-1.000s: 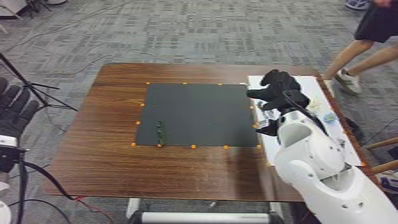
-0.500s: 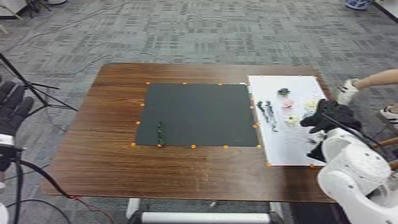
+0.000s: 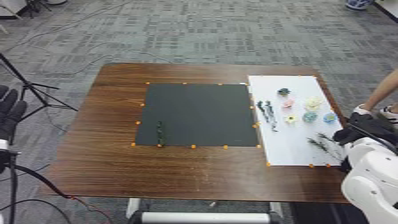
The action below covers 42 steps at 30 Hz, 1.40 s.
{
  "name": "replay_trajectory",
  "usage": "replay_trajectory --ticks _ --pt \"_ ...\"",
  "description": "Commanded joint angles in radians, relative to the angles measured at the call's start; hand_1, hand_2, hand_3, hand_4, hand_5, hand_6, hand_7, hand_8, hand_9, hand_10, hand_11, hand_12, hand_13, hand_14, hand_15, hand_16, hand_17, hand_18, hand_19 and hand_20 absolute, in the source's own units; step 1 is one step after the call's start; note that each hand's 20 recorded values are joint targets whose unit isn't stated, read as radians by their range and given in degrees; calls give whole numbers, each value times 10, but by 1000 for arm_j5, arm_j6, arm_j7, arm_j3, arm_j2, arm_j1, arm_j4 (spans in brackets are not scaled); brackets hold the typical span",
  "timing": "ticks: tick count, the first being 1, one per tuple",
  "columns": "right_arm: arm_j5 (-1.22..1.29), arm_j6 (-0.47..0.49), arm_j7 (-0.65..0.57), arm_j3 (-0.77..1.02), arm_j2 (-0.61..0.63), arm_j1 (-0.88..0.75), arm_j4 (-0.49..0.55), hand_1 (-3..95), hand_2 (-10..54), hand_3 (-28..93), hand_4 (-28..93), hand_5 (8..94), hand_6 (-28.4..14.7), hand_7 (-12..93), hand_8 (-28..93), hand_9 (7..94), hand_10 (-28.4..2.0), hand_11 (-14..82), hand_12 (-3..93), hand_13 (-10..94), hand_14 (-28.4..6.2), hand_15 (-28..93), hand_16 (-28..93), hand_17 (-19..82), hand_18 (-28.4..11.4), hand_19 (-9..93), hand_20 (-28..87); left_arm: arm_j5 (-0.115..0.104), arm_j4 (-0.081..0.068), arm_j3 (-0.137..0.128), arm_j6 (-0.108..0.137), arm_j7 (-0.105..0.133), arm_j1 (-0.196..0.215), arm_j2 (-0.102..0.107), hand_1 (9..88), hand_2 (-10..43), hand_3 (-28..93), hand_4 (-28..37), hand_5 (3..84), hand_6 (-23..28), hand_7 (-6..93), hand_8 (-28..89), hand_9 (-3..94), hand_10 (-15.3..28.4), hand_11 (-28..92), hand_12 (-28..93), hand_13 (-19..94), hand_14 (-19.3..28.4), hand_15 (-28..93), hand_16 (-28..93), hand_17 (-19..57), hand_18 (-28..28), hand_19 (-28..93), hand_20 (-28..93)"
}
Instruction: Arrange flowers
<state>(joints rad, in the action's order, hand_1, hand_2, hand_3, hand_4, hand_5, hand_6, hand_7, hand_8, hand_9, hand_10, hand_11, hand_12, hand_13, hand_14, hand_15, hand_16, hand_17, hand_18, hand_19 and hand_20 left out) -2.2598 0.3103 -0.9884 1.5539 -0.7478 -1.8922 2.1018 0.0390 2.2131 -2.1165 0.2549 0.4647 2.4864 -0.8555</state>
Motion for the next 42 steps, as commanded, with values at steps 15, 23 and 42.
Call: replay_trajectory --ticks 15,23,42 --pt "59 5 -2 -18 -24 -28 -32 417 -95 688 -283 689 -100 111 -71 667 -204 149 171 645 -149 655 285 358 -284 906 352 -1 6 -3 3 -7 20 -20 206 190 656 -283 349 74 73 -63 298 134 100 115 203 116 187 -36 -24 79 179 105" --pt "31 -74 8 -35 -21 -30 -41 527 -95 629 -282 762 -58 184 108 751 -165 222 221 685 -129 662 315 380 -281 917 351 -7 10 -7 7 -2 29 -21 206 188 659 -283 350 75 73 -63 298 134 102 116 203 118 191 -34 -24 79 179 105" --pt "18 -137 12 -34 -18 -28 -19 408 -95 730 -252 754 -54 217 63 763 -171 291 257 710 -116 655 357 400 -280 932 382 -25 9 -1 7 0 28 -23 210 186 660 -283 350 76 74 -63 299 134 105 117 205 126 206 -31 -28 83 186 107"
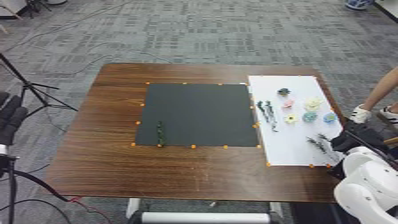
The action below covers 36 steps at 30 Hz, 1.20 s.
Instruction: Arrange flowers
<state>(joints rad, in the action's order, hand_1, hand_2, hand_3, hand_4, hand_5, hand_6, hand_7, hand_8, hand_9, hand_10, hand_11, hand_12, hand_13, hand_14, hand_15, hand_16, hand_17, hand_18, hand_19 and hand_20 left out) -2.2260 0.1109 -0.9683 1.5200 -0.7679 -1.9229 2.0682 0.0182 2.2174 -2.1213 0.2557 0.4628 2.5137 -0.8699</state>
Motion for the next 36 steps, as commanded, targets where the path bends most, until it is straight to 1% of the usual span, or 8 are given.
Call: replay_trajectory --ticks 1,8,11,13,18,30,33,36 --pt "-11 66 -7 -1 2 4 9 397 -95 738 -252 750 -56 217 -18 756 -174 289 250 705 -118 658 354 397 -280 932 382 -4 4 5 7 0 -3 -9 210 186 660 -283 350 75 74 -63 299 134 105 117 205 127 206 -31 -28 83 186 107" --pt "14 126 -1 -20 -14 26 -34 402 -95 739 -271 738 -65 188 -69 738 -178 265 237 685 -124 657 351 377 -279 927 380 -7 5 5 5 1 8 -15 209 185 663 -283 351 75 75 -64 299 134 104 117 204 129 210 -30 -29 86 189 107" --pt "35 115 -7 -21 -20 25 -44 417 -95 751 -276 742 -64 185 -70 739 -177 264 235 684 -124 656 350 376 -278 924 380 -12 3 5 6 1 7 -8 210 185 662 -283 350 75 75 -64 298 134 104 118 204 130 211 -30 -30 87 190 107" --pt "25 104 -5 -25 -19 22 -48 474 -95 717 -280 760 -61 179 62 758 -162 251 273 690 -122 656 344 379 -278 923 379 -10 4 4 7 -1 8 -10 210 185 661 -283 350 76 75 -63 299 134 104 118 204 131 212 -30 -30 87 190 107" --pt "-15 22 -8 -39 -13 16 -51 585 -95 683 -279 836 -32 217 168 858 -114 148 449 743 -101 626 381 409 -275 927 377 -5 2 3 4 -9 3 -11 210 185 661 -283 351 76 75 -63 299 134 105 119 204 131 213 -30 -30 88 190 106" --pt "48 -106 3 15 0 1 53 602 -95 687 -282 878 -19 188 187 936 -78 160 448 877 -45 541 376 487 -283 932 396 0 6 2 2 -12 10 -17 211 185 660 -283 351 75 76 -64 299 134 105 119 204 131 215 -29 -32 90 195 106" --pt "57 -233 22 2 14 -3 87 582 -95 690 -251 878 -18 187 201 936 -84 168 442 881 -43 536 383 490 -282 932 402 1 8 -2 2 -13 12 -21 211 185 660 -283 351 75 75 -63 299 134 104 119 204 132 215 -29 -32 90 195 106" --pt "34 -258 36 -37 11 37 113 554 -95 693 -223 870 -16 198 227 922 -102 209 431 876 -46 545 389 490 -283 932 410 -5 12 -10 4 -1 26 -22 211 185 660 -283 351 75 75 -64 300 135 104 119 204 132 215 -29 -32 90 194 106"
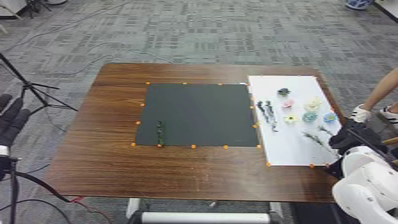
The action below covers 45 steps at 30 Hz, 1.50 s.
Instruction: Arrange flowers
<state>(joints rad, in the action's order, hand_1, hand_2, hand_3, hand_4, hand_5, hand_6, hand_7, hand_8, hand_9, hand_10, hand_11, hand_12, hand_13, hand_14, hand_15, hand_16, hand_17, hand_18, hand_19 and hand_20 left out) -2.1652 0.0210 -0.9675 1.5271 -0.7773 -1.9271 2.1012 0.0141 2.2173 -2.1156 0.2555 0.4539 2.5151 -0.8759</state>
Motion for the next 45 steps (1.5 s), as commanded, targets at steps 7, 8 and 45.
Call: replay_trajectory --ticks 7,8,45 --pt "6 -167 104 -240 -39 272 63 546 -95 698 -205 864 -15 223 241 911 -108 254 421 870 -48 571 384 494 -278 932 438 -10 19 -40 6 18 56 -29 209 184 662 -283 350 75 74 -63 299 134 103 118 204 132 217 -29 -32 90 194 106" --pt "9 -166 115 -275 -49 308 54 545 -95 697 -204 862 -15 228 242 910 -109 260 416 869 -48 574 382 494 -278 932 442 -9 18 -41 7 16 56 -30 210 185 662 -283 350 75 74 -63 299 134 103 118 204 132 217 -29 -32 90 194 106" --pt "-156 103 159 -844 -420 704 -339 469 -95 670 -186 825 -27 244 239 869 -137 346 310 847 -61 598 361 479 -278 932 449 1 10 -35 13 -35 37 -9 208 190 678 -283 351 75 77 -63 300 134 110 120 206 132 218 -30 -32 90 195 106"
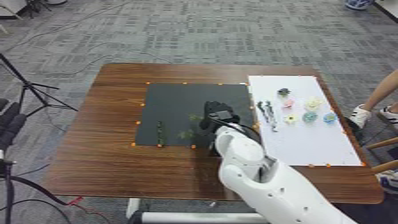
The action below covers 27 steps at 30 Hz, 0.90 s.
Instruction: Arrange flowers
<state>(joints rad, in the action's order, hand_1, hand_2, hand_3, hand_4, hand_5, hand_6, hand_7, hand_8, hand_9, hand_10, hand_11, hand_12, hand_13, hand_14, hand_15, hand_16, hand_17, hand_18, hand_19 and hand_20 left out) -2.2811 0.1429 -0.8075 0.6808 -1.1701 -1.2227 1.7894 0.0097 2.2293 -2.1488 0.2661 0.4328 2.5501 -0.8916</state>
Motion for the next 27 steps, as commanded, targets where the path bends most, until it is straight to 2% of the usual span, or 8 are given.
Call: replay_trajectory --ticks 1,3,4,5,15,18,21,27 --pt "-35 -13 -2 9 -30 -2 -28 449 -95 670 -185 808 -32 239 229 863 -139 348 304 844 -60 596 362 477 -277 932 446 6 -2 -2 2 -16 1 7 208 190 677 -283 351 75 77 -63 300 134 110 121 206 132 218 -30 -32 90 195 107" --pt "-27 -16 -1 21 -30 -10 -19 407 -95 684 -192 801 -37 228 166 863 -142 341 292 844 -57 589 363 477 -277 932 443 8 -1 -4 1 -17 3 5 207 188 684 -283 351 75 77 -64 301 134 111 122 206 132 218 -30 -32 90 195 107" --pt "-33 -25 1 21 -28 -8 -19 375 -95 690 -190 794 -39 239 5 861 -143 334 286 844 -56 586 366 477 -277 932 443 8 -2 -3 1 -15 3 5 208 188 686 -283 351 75 77 -64 301 134 111 122 206 132 218 -29 -32 91 195 107" --pt "-34 -28 3 24 -27 -11 -16 363 -95 686 -191 783 -41 240 -39 861 -144 332 285 844 -56 584 367 477 -277 932 442 7 0 -5 1 -16 7 3 209 187 688 -283 351 75 77 -64 300 134 111 122 206 132 219 -29 -32 91 195 107" --pt "-50 -50 11 61 -5 -33 38 309 -95 666 -194 708 -69 179 -70 835 -156 326 277 838 -57 573 370 474 -273 932 438 4 2 -1 1 -8 8 -2 214 180 688 -283 351 75 78 -64 300 134 112 124 205 132 223 -28 -32 91 196 107" --pt "-17 -48 33 95 40 -75 104 280 -25 664 -188 681 -80 166 -63 812 -171 286 250 815 -76 580 369 459 -275 932 434 6 3 -1 2 -12 4 -9 215 179 686 -283 351 75 78 -63 300 134 113 124 205 133 225 -28 -33 91 197 108" --pt "16 -11 50 129 75 -122 172 263 81 679 -178 681 -85 201 -47 800 -182 216 202 801 -101 565 332 443 -276 932 412 1 9 -15 2 -1 26 -15 218 182 674 -283 351 75 77 -64 300 134 113 125 205 134 226 -28 -33 93 200 110" --pt "94 81 52 185 103 -178 258 268 207 723 -157 670 -87 484 -93 792 -198 134 158 837 -94 540 293 457 -279 932 407 -3 13 -16 4 1 30 -23 214 188 667 -283 352 76 78 -64 301 134 116 126 206 133 230 -28 -32 95 204 112"
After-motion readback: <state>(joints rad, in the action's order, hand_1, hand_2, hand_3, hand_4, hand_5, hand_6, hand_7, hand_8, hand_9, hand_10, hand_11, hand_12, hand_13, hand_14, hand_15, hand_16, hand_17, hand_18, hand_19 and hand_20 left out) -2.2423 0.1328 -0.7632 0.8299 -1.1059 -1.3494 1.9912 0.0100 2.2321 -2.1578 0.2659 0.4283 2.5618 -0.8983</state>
